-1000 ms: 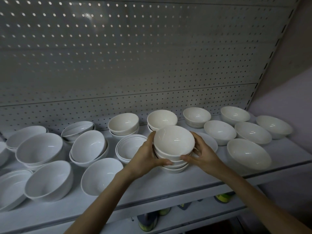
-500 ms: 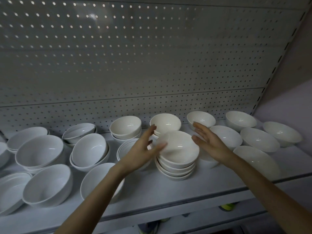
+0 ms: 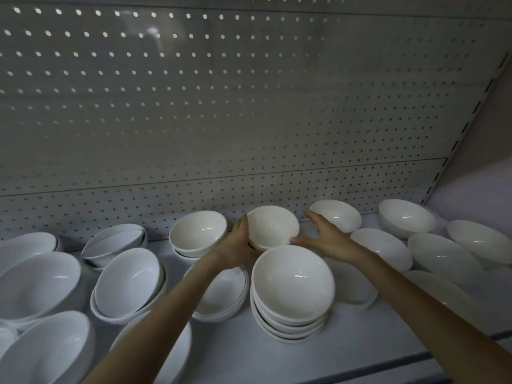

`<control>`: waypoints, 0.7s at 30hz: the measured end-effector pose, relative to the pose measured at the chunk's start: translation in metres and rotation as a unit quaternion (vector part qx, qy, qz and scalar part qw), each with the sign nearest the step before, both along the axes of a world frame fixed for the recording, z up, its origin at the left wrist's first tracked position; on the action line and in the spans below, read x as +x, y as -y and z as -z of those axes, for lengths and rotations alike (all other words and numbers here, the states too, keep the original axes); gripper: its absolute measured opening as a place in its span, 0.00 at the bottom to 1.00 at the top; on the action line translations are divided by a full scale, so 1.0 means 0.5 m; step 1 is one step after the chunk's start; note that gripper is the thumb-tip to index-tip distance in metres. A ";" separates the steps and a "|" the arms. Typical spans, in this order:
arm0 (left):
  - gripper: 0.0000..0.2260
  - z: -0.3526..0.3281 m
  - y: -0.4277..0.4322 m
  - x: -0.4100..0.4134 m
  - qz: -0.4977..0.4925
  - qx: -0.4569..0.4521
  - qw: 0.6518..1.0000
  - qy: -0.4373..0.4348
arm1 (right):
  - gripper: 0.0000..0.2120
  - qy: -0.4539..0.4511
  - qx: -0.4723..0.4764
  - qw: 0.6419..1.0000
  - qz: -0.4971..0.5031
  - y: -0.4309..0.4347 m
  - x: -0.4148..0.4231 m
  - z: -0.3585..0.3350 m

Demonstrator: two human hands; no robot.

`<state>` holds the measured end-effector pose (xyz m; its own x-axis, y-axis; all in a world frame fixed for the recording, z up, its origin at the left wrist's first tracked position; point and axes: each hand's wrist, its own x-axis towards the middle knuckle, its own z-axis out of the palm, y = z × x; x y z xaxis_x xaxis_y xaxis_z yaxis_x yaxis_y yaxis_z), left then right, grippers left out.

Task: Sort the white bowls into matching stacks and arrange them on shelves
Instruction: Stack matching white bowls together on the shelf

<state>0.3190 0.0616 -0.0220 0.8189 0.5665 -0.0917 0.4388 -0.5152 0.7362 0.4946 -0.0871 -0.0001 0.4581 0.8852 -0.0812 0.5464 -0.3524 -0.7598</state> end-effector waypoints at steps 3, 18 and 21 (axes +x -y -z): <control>0.44 -0.008 0.009 0.011 -0.012 -0.044 0.999 0.012 | 0.37 0.003 -0.015 1.000 -0.025 -0.017 0.006 0.005; 0.39 -0.010 0.002 0.012 -0.042 0.012 0.996 0.082 | 0.42 -0.039 0.027 0.999 -0.024 -0.041 0.012 0.033; 0.38 -0.035 0.009 0.009 -0.046 -0.002 0.993 0.109 | 0.45 -0.054 0.062 0.997 -0.014 -0.040 0.018 0.023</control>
<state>0.3237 0.0572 -0.0047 0.7642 0.6399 0.0803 0.3138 -0.4777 0.8206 0.5038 -0.0670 -0.0115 0.4270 0.9041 -0.0173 0.4683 -0.2374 -0.8510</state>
